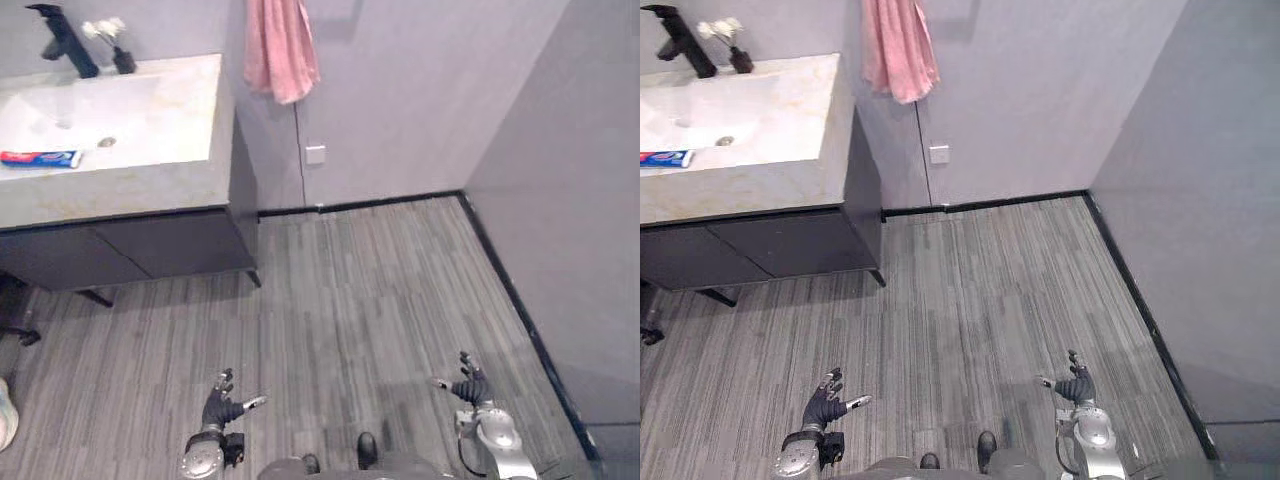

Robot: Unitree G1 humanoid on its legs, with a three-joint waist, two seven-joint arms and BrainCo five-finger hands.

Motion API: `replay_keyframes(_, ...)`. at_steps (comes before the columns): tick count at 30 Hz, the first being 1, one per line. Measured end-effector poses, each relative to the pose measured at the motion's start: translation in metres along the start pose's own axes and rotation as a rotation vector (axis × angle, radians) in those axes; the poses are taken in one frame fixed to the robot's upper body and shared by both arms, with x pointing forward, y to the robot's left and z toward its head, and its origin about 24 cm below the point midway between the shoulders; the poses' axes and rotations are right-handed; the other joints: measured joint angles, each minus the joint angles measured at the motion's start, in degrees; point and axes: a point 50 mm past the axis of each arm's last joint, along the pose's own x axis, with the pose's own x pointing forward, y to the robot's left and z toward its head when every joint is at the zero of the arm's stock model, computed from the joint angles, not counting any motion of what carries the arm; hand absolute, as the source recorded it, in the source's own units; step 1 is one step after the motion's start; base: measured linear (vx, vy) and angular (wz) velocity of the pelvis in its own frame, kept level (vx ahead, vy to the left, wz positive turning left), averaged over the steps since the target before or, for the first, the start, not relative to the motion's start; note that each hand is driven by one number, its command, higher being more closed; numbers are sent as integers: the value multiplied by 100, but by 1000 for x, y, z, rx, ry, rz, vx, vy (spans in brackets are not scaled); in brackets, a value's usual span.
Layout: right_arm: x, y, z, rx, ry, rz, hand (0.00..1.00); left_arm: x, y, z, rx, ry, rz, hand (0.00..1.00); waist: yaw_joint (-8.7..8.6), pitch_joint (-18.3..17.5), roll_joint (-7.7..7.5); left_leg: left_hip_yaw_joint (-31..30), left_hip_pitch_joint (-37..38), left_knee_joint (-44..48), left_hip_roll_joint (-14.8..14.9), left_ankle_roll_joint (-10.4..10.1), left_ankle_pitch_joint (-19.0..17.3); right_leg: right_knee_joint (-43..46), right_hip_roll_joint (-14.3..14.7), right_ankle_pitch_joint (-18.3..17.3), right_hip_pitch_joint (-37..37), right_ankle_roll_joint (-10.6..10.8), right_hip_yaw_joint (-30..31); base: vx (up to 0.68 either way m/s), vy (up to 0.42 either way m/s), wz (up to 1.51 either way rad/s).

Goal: Organize washtable

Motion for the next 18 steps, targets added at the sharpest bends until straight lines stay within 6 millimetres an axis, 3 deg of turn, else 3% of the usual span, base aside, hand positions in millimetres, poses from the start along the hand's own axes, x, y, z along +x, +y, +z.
replay_keyframes(3,0,3,0,0,1,2,0,8,-5,14,13,-46,-19,0,-24,154,-45,-65,233,115,-114,141,-293,1799,-291,-272,-744,79,-412,170,55,-1)
replay_keyframes(5,0,2,-1,-4,11,0,0,9,-6,16,19,-51,-14,0,-66,229,-54,-126,510,54,-112,161,-383,1918,-447,-475,-959,49,-650,276,33,8)
replay_keyframes(7,2,-2,2,-16,2,-8,0,12,-9,22,21,-71,-22,0,-163,300,11,-289,730,-50,43,134,-449,1600,-433,-456,-1256,39,-829,357,-20,33)
replay_keyframes(8,3,-5,4,-25,-2,-13,0,16,-11,28,20,-88,-29,0,-193,374,127,-363,876,-165,200,117,-441,1144,-333,-332,-1477,83,-874,386,-71,47)
replay_keyframes(9,3,-7,4,-29,-4,-16,0,17,-13,31,20,-96,-33,0,-212,366,109,-406,930,-195,260,90,-426,834,-292,-173,-1568,75,-871,434,-99,50)
replay_keyframes(10,2,-9,3,-33,0,-21,0,18,-13,34,21,-105,-34,0,-249,353,55,-500,1016,-193,283,-97,-381,143,-276,308,-1619,47,-795,502,-142,56)
replay_keyframes(11,0,-10,0,-35,6,-24,0,18,-13,32,21,-99,-31,0,-320,319,-4,-661,1148,-122,329,-269,-467,-68,-323,1110,-1586,-104,-693,537,-163,66)
replay_keyframes(12,0,-11,0,-35,6,-26,0,17,-14,30,19,-90,-32,0,-371,329,41,-746,1188,-22,392,-336,-505,99,-331,1244,-1561,-279,-764,567,-207,54)
replay_keyframes(13,1,-11,3,-33,-1,-26,0,17,-16,29,14,-86,-32,0,-390,334,139,-803,1083,268,536,-479,-432,339,-312,1012,-1577,-378,-922,553,-222,48)
replay_keyframes(14,0,-8,5,-29,-16,-16,0,19,-17,33,10,-98,-30,0,-426,338,149,-834,700,1076,571,-749,-170,379,-325,781,-1452,-419,-1028,556,-228,40)
replay_keyframes(15,1,-5,8,-36,-30,-2,0,20,-18,34,3,-100,-27,0,-431,350,157,-838,312,1923,622,-723,261,228,-308,693,-1222,-476,-1070,670,-279,39)
replay_keyframes(16,1,-3,9,-43,-33,10,0,19,-22,32,-9,-93,-32,0,-365,396,199,-842,-135,3133,824,-730,963,-208,-209,669,-642,-518,-1117,681,-256,16)
replay_keyframes(18,1,5,9,-34,-38,29,0,16,-24,27,-23,-77,-32,0,-267,448,177,-571,-611,4557,1112,-608,683,-903,-51,649,456,-568,-1081,642,-201,-2)
